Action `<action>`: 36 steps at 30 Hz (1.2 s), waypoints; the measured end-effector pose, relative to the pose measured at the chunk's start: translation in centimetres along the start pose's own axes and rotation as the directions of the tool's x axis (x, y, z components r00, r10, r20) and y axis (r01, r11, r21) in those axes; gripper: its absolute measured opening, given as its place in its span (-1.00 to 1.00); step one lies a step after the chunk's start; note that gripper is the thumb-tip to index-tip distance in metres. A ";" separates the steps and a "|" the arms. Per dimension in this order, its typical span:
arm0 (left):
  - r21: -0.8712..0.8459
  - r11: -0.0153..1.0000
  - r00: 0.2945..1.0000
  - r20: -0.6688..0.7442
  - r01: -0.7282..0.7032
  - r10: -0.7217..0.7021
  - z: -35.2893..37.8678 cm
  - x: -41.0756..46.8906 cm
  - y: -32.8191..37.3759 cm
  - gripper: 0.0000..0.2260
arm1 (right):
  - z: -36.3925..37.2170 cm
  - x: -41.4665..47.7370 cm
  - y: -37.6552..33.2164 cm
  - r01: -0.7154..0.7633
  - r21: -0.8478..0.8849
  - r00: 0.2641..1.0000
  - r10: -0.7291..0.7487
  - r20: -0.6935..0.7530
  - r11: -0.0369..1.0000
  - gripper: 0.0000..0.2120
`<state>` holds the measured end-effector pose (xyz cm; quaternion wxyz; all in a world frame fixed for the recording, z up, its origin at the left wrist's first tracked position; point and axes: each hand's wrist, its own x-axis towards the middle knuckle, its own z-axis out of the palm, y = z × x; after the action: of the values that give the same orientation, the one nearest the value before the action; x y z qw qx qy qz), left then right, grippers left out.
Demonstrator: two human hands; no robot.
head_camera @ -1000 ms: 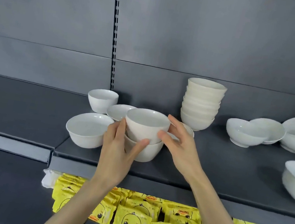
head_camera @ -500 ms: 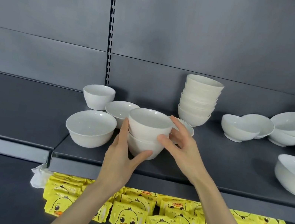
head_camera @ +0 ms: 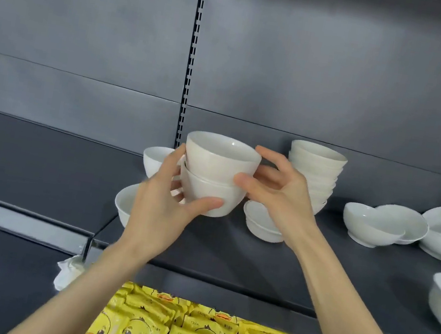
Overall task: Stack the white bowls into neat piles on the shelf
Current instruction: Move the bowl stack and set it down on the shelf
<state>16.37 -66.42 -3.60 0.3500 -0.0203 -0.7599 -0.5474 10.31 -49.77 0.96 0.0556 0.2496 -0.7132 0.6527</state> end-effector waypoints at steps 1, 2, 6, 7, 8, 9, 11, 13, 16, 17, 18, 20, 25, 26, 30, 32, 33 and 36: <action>0.008 1.000 1.000 -0.002 0.004 -0.004 -0.7 1.1 0.1 -0.25 | 0.6 1.1 -0.3 0.006 -0.004 1.000 -0.006 0.009 1.000 -0.41; 0.011 1.000 1.000 -0.001 0.011 -0.011 -1.4 2.3 0.1 -0.25 | 1.3 2.3 -0.5 0.008 -0.005 1.000 -0.008 0.017 1.000 -0.41; 0.037 0.998 0.998 0.033 0.043 -0.044 -4.0 7.7 -1.7 -0.25 | 4.5 7.4 -0.2 -0.018 0.002 0.999 0.018 0.047 1.000 -0.39; 0.052 0.998 0.998 0.043 0.048 -0.050 -4.6 9.1 -2.5 -0.25 | 5.4 8.6 0.1 -0.029 -0.004 0.998 0.029 0.057 1.000 -0.37; 0.065 0.996 0.997 0.055 0.058 -0.062 -5.1 10.5 -3.4 -0.25 | 6.2 9.8 0.4 -0.044 -0.010 0.997 0.044 0.065 0.999 -0.34; 0.078 0.994 0.994 0.071 0.075 -0.080 -5.5 11.8 -4.3 -0.25 | 7.0 11.0 0.9 -0.062 -0.019 0.996 0.063 0.071 0.998 -0.32; 0.109 0.988 0.986 0.113 0.111 -0.123 -6.4 14.5 -6.5 -0.26 | 8.5 13.2 1.9 -0.095 -0.046 0.992 0.098 0.082 0.994 -0.31; 0.144 0.979 0.973 0.160 0.144 -0.167 -7.0 16.9 -8.7 -0.27 | 10.0 15.2 3.1 -0.120 -0.085 0.988 0.127 0.089 0.989 -0.37; 0.179 0.969 0.951 0.225 0.172 -0.210 -7.4 19.6 -11.7 -0.29 | 11.4 17.4 4.6 -0.168 -0.107 0.981 0.177 0.080 0.980 -0.47; 0.181 0.968 0.946 0.244 0.172 -0.213 -7.5 20.3 -12.6 -0.30 | 11.8 17.9 5.1 -0.181 -0.110 0.979 0.190 0.073 0.977 -0.47; 0.181 0.969 0.942 0.258 0.170 -0.214 -7.6 20.9 -13.3 -0.31 | 12.0 18.3 5.5 -0.190 -0.114 0.978 0.199 0.066 0.975 -0.47; 0.183 0.968 0.934 0.280 0.174 -0.220 -7.7 21.8 -14.6 -0.31 | 12.5 18.9 6.2 -0.214 -0.117 0.974 0.220 0.047 0.970 -0.46; 0.179 0.968 0.920 0.321 0.176 -0.226 -7.5 22.5 -16.3 -0.33 | 12.9 19.6 7.5 -0.249 -0.154 0.966 0.256 0.025 0.956 -0.44; 0.179 0.969 0.920 0.325 0.169 -0.220 -7.5 22.5 -16.4 -0.36 | 12.9 19.6 7.7 -0.250 -0.163 0.966 0.258 0.025 0.954 -0.43; 0.191 0.969 0.917 0.335 0.160 -0.217 -7.5 22.2 -16.8 -0.39 | 12.8 19.6 8.0 -0.264 -0.193 0.961 0.275 0.033 0.945 -0.37; 0.199 0.966 0.911 0.343 0.168 -0.229 -7.4 22.1 -17.0 -0.40 | 12.8 19.7 8.1 -0.266 -0.206 0.960 0.279 0.037 0.942 -0.37; 0.202 0.965 0.908 0.348 0.170 -0.233 -7.3 22.1 -17.1 -0.39 | 12.7 19.7 8.2 -0.268 -0.209 0.959 0.282 0.036 0.940 -0.38; 0.191 0.968 0.908 0.355 0.161 -0.221 -6.5 22.3 -17.3 -0.38 | 12.3 19.9 8.6 -0.276 -0.199 0.958 0.285 0.015 0.940 -0.37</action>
<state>-4.29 -86.74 -4.37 0.1439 -0.0217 -0.8516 -0.5037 -7.65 -67.01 -0.45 -0.0294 0.1529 -0.8028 0.5755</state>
